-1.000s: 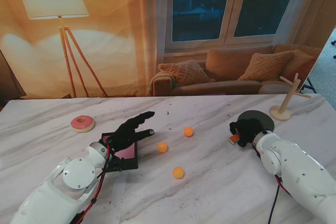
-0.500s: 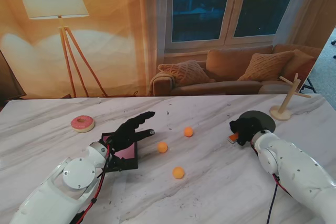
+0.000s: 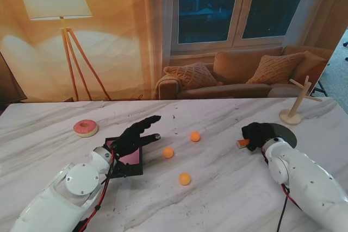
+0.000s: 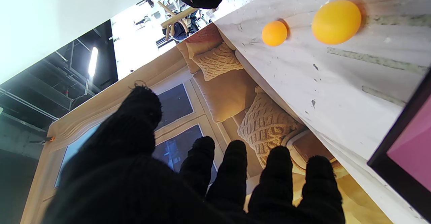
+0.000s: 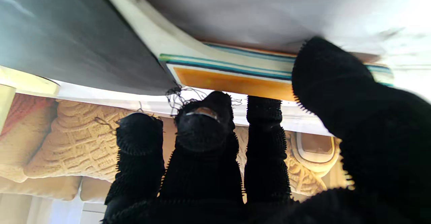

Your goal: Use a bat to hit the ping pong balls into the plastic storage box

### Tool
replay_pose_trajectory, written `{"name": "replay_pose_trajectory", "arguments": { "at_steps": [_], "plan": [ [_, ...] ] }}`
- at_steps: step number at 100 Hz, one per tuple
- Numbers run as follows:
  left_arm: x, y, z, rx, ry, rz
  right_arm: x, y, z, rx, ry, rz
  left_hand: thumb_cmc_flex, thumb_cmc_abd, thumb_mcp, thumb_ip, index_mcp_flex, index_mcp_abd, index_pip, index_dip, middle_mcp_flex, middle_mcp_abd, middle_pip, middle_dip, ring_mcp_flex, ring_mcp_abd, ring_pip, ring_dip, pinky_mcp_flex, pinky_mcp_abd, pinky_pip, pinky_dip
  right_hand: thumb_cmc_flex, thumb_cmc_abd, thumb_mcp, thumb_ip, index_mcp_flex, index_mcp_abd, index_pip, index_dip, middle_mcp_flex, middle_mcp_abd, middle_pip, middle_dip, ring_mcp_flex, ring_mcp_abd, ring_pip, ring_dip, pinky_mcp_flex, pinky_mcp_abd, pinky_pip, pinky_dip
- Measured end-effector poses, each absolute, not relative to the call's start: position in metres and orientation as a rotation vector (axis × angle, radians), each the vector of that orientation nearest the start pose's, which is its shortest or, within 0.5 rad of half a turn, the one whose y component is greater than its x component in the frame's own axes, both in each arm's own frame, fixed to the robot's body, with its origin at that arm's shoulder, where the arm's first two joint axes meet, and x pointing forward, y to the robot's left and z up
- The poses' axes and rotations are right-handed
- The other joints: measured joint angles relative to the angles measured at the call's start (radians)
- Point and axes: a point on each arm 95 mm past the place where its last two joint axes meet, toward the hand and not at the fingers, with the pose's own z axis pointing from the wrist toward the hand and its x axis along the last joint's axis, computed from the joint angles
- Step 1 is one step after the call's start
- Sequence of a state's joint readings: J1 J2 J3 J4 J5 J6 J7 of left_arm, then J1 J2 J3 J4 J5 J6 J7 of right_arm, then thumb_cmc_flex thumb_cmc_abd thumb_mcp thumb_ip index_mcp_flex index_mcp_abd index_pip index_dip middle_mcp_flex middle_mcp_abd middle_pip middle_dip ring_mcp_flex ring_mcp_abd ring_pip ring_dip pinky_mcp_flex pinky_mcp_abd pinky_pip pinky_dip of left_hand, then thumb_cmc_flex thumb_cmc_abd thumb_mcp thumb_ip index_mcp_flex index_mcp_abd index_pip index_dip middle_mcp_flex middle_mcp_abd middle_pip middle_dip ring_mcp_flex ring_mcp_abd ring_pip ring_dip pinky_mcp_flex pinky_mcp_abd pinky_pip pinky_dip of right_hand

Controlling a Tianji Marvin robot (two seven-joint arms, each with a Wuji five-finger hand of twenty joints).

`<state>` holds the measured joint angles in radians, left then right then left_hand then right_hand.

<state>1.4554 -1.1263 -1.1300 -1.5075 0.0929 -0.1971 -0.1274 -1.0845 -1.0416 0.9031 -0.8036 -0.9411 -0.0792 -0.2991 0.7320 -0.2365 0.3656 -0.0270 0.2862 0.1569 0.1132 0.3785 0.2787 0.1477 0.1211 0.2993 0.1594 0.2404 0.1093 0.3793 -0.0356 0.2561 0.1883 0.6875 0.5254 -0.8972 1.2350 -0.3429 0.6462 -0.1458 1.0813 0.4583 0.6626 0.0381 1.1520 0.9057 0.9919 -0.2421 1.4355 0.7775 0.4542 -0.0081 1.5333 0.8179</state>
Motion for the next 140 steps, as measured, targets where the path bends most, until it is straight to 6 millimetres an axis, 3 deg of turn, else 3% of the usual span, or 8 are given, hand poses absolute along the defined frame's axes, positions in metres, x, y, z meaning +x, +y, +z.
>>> {"name": "replay_pose_trajectory", "arguments": {
  "at_steps": [42,76,113,140],
  "plan": [
    [0.417,-0.039,-0.32,-1.928,1.202,-2.207,0.487,-0.104,-0.365,1.171,1.54,1.269,0.0,0.0,0.0,0.0,0.0,0.0,0.0,0.0,0.0,0.0,0.0,0.0,0.0,0.0,0.0,0.0,0.0,0.0,0.0,0.0,0.0,0.0,-0.001,-0.004,0.029,0.007,-0.003,-0.002,-0.015,0.005,-0.056,-0.017,-0.031,0.009,-0.017,-0.028,-0.034,0.004,-0.011,-0.014],
    [0.417,-0.038,-0.32,-1.929,1.196,-2.206,0.474,-0.083,-0.332,1.376,1.382,1.457,0.0,0.0,0.0,0.0,0.0,0.0,0.0,0.0,0.0,0.0,0.0,0.0,0.0,0.0,0.0,0.0,0.0,0.0,0.0,0.0,-0.001,0.0,-0.001,-0.012,0.03,0.008,-0.004,0.01,-0.027,0.014,-0.095,-0.018,-0.068,0.026,-0.03,-0.066,-0.065,0.015,-0.045,-0.02],
    [0.416,-0.037,-0.321,-1.935,1.189,-2.203,0.461,-0.072,-0.311,1.589,1.178,1.606,0.0,0.0,-0.01,0.0,0.0,0.0,0.0,0.0,0.0,0.0,0.0,0.0,0.0,0.0,0.0,0.0,0.0,0.0,0.0,0.0,-0.001,0.0,-0.001,-0.012,0.031,0.008,-0.012,0.032,-0.027,0.026,-0.128,-0.029,-0.081,0.049,-0.041,-0.091,-0.087,0.027,-0.066,-0.022],
    [0.416,-0.037,-0.321,-1.934,1.19,-2.205,0.454,-0.064,-0.297,1.57,1.147,1.683,0.0,0.0,-0.01,0.0,0.0,0.0,0.0,0.0,0.0,0.0,0.0,0.0,0.0,0.0,0.0,0.0,0.0,0.0,0.0,0.0,-0.001,0.0,-0.001,-0.012,0.032,0.009,-0.012,0.042,-0.026,0.026,-0.139,-0.038,-0.092,0.059,-0.051,-0.104,-0.092,0.031,-0.068,-0.022]
  ]
}}
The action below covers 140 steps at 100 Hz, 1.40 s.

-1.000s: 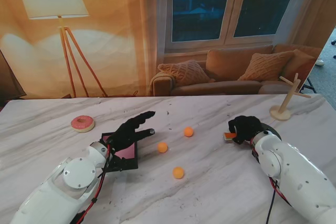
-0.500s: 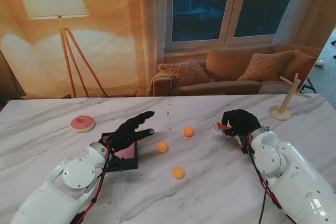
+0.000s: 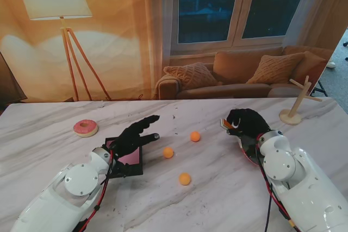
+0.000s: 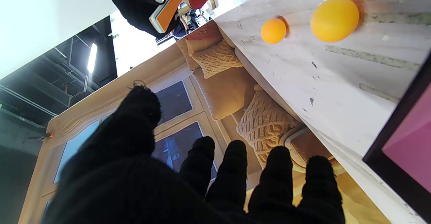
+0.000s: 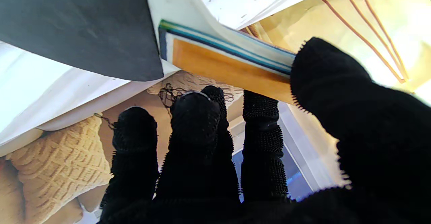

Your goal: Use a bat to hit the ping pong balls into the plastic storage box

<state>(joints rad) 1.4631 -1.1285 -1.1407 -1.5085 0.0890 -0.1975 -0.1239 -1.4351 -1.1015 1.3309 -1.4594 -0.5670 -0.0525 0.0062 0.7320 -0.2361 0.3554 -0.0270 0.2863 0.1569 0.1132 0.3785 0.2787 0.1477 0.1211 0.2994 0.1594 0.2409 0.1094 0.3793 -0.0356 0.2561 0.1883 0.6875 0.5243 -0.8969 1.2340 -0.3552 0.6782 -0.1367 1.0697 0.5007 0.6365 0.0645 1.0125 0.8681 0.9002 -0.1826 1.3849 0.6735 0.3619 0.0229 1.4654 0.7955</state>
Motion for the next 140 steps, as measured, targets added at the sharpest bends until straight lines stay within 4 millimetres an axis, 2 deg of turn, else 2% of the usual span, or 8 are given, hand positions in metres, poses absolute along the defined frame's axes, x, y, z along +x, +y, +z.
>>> {"name": "replay_pose_trajectory", "arguments": {
  "at_steps": [57,76,85,140],
  "plan": [
    [0.417,-0.038,-0.321,-1.935,1.191,-2.206,0.448,-0.044,-0.275,1.554,1.038,1.847,0.0,0.0,0.0,0.0,0.0,0.0,0.0,0.0,0.0,0.0,0.0,0.0,0.0,0.0,0.0,0.0,0.0,0.0,0.0,0.0,0.0,0.012,0.0,0.0,0.01,0.016,-0.014,0.011,0.001,0.001,-0.01,-0.001,0.0,0.0,0.0,-0.002,0.0,0.001,-0.002,0.0],
    [0.417,-0.038,-0.321,-1.936,1.19,-2.207,0.447,-0.04,-0.28,1.734,0.893,1.887,0.0,0.0,0.0,0.0,0.0,0.0,0.0,0.0,0.0,0.0,0.0,0.0,0.0,0.0,0.0,0.0,0.0,0.0,0.0,0.0,0.001,0.021,0.0,0.0,0.01,0.015,-0.037,0.015,0.001,0.01,-0.024,-0.002,-0.021,0.022,-0.03,-0.029,-0.004,0.001,-0.023,0.0],
    [0.417,-0.038,-0.321,-1.936,1.189,-2.207,0.446,-0.039,-0.282,1.758,0.879,1.882,0.0,0.0,0.0,0.0,0.0,0.0,0.0,0.0,0.0,0.0,0.0,0.0,0.0,0.0,0.0,0.0,0.0,0.0,0.0,0.0,0.001,0.028,-0.001,0.0,0.01,0.011,-0.05,0.019,0.001,0.01,-0.025,-0.002,-0.029,0.026,-0.031,-0.035,-0.005,0.002,-0.024,0.0],
    [0.417,-0.039,-0.321,-1.938,1.194,-2.213,0.426,-0.07,-0.278,1.81,0.766,1.889,0.0,0.0,0.0,0.0,0.0,0.0,0.0,0.0,0.0,0.0,0.0,0.0,0.0,0.0,0.0,0.0,0.0,0.0,0.0,0.0,0.001,0.049,-0.026,-0.001,0.008,-0.015,-0.095,0.024,-0.001,0.009,-0.062,-0.026,-0.05,0.036,-0.068,-0.038,-0.038,0.002,-0.058,0.0]
  ]
}}
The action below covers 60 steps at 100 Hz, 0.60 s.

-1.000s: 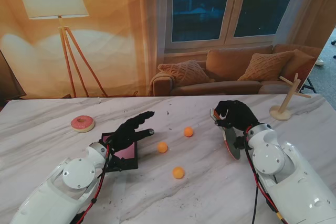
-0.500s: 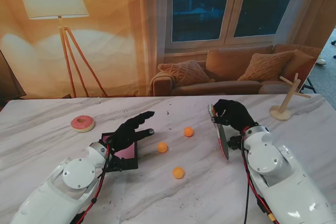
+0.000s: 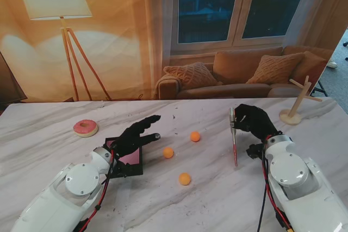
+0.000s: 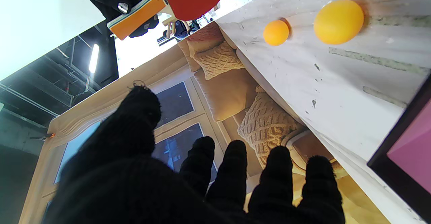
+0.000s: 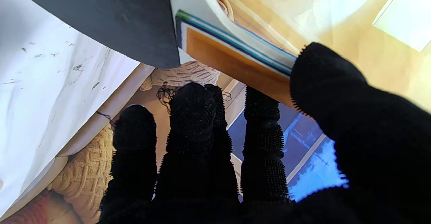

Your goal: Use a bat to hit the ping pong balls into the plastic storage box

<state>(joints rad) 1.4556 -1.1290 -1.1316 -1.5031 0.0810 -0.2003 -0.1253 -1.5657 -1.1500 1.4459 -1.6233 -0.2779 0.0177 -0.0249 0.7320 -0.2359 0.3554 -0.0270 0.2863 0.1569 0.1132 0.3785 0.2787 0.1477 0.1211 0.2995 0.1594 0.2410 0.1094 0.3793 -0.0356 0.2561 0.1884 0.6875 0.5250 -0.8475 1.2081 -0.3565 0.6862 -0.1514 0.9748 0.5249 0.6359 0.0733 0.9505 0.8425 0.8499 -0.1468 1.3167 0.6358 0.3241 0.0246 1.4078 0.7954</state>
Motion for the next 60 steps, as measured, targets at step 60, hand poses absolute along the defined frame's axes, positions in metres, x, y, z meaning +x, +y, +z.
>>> {"name": "replay_pose_trajectory", "arguments": {
  "at_steps": [60],
  "plan": [
    [0.417,-0.042,-0.322,-1.942,1.206,-2.217,0.407,-0.114,-0.277,-2.412,-0.95,-2.425,0.0,0.0,0.0,0.0,0.0,0.0,0.0,0.0,0.0,0.0,0.0,0.0,0.0,0.0,0.0,0.0,0.0,0.0,0.0,0.0,0.001,0.043,-0.06,0.0,-0.003,-0.033,-0.054,0.003,-0.01,-0.001,-0.043,-0.006,-0.043,0.014,-0.05,0.001,-0.03,0.0,-0.038,0.0]
  ]
}}
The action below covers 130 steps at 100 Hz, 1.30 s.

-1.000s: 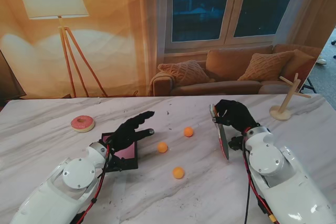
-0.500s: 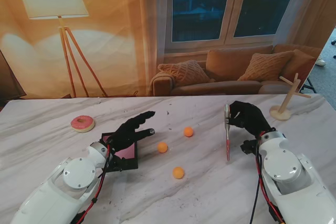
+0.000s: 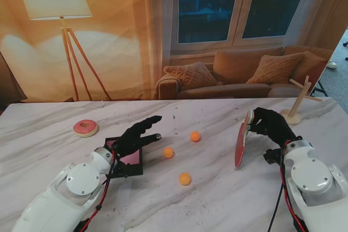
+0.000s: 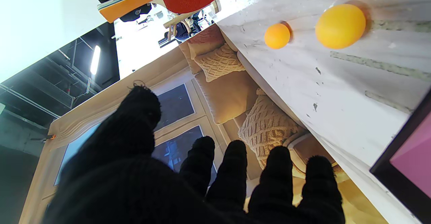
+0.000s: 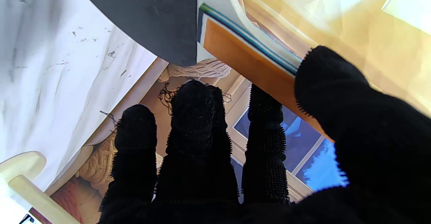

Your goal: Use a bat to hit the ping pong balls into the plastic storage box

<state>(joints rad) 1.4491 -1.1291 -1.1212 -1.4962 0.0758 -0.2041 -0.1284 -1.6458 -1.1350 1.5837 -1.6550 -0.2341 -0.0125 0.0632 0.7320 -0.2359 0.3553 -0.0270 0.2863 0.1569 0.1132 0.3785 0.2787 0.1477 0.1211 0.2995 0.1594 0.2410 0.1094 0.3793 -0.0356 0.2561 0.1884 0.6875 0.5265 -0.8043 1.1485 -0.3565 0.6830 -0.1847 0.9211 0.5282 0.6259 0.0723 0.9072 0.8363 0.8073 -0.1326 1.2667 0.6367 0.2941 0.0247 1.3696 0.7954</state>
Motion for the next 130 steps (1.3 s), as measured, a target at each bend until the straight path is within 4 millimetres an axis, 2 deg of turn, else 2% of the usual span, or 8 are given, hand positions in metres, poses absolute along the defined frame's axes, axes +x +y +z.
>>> {"name": "replay_pose_trajectory", "arguments": {
  "at_steps": [30,88,103,105,113,115,124,130],
  "plan": [
    [0.418,-0.041,-0.323,-1.946,1.205,-2.209,0.402,-0.128,-0.277,-2.425,-0.963,-2.45,0.0,0.0,0.0,0.0,0.0,0.0,0.0,0.0,0.0,0.0,0.0,0.0,0.0,0.0,0.0,0.0,0.0,0.0,0.0,0.0,0.0,0.021,-0.006,0.0,0.0,-0.002,-0.017,-0.021,0.0,-0.007,-0.007,0.0,-0.009,0.0,-0.011,0.002,0.0,0.0,-0.01,0.0],
    [0.417,-0.041,-0.323,-1.945,1.207,-2.209,0.398,-0.132,-0.283,-2.432,-0.995,-2.419,0.0,0.002,-0.012,0.0,0.0,0.0,0.0,0.0,0.0,0.0,0.0,0.0,0.0,0.0,0.0,0.0,0.0,0.0,0.0,0.0,0.02,0.098,0.016,0.006,-0.061,-0.03,-0.063,-0.095,-0.016,-0.024,-0.038,-0.001,-0.024,0.0,-0.05,0.025,-0.011,0.0,-0.033,0.0],
    [0.417,-0.041,-0.323,-1.946,1.208,-2.208,0.397,-0.132,-0.285,-2.451,-0.985,-2.41,0.0,0.002,-0.012,0.0,0.0,0.0,0.0,0.0,0.0,0.0,0.0,0.0,0.0,0.0,0.0,0.0,0.0,0.0,0.0,0.0,0.02,0.099,0.028,0.052,-0.062,-0.03,-0.096,-0.095,-0.016,-0.025,-0.038,-0.002,-0.023,0.0,-0.05,0.029,-0.011,0.0,-0.035,0.0],
    [0.417,-0.041,-0.323,-1.946,1.208,-2.208,0.397,-0.132,-0.286,-2.454,-0.983,-2.408,0.0,0.002,-0.012,0.0,0.0,0.0,0.0,0.0,0.0,0.0,0.0,0.0,0.0,0.0,0.0,0.0,0.0,0.0,0.0,0.0,0.02,0.099,0.028,0.071,-0.062,-0.03,-0.098,-0.095,-0.016,-0.025,-0.038,-0.006,-0.023,0.0,-0.051,0.03,-0.012,0.0,-0.035,0.0],
    [0.417,-0.041,-0.323,-1.947,1.208,-2.208,0.396,-0.132,-0.287,-2.468,-0.977,-2.397,0.0,0.002,-0.012,0.0,0.0,0.0,0.0,0.0,0.0,0.0,0.0,0.0,0.0,0.0,0.0,0.0,0.0,0.0,0.0,0.0,0.023,0.1,0.04,0.075,-0.061,-0.027,-0.126,-0.09,-0.034,-0.025,-0.035,-0.013,-0.027,0.0,-0.052,0.037,-0.012,0.0,-0.038,0.0],
    [0.417,-0.041,-0.323,-1.947,1.209,-2.207,0.396,-0.132,-0.287,-2.472,-0.976,-2.394,0.0,0.002,-0.012,0.0,0.0,0.0,0.0,0.0,0.0,0.0,0.0,0.0,0.0,0.0,0.0,0.0,0.0,0.0,0.0,0.0,0.025,0.1,0.04,0.097,-0.061,-0.027,-0.136,-0.089,-0.037,-0.026,-0.039,-0.018,-0.03,-0.001,-0.057,0.037,-0.013,0.0,-0.041,0.0],
    [0.417,-0.041,-0.323,-1.948,1.21,-2.207,0.395,-0.132,-0.289,-2.482,-0.965,-2.386,0.0,0.002,-0.012,0.0,0.0,0.0,0.0,0.0,0.0,0.0,0.0,0.0,0.0,0.0,0.0,0.0,0.0,0.0,0.0,0.0,0.016,0.117,0.05,0.142,-0.072,-0.027,-0.192,-0.034,-0.047,-0.026,-0.039,-0.024,-0.035,-0.002,-0.063,0.05,-0.013,0.0,-0.046,0.002],
    [0.417,-0.041,-0.323,-1.948,1.21,-2.207,0.395,-0.132,-0.289,-2.483,-0.958,-2.383,0.0,0.002,-0.012,0.0,0.0,0.0,0.0,0.0,0.0,0.0,0.0,0.0,0.0,0.0,0.0,0.0,0.0,0.0,0.0,0.0,0.007,0.117,0.061,0.145,-0.09,-0.027,-0.215,-0.021,-0.047,-0.026,-0.039,-0.031,-0.035,-0.003,-0.063,0.052,-0.014,0.0,-0.047,0.006]
  ]
}}
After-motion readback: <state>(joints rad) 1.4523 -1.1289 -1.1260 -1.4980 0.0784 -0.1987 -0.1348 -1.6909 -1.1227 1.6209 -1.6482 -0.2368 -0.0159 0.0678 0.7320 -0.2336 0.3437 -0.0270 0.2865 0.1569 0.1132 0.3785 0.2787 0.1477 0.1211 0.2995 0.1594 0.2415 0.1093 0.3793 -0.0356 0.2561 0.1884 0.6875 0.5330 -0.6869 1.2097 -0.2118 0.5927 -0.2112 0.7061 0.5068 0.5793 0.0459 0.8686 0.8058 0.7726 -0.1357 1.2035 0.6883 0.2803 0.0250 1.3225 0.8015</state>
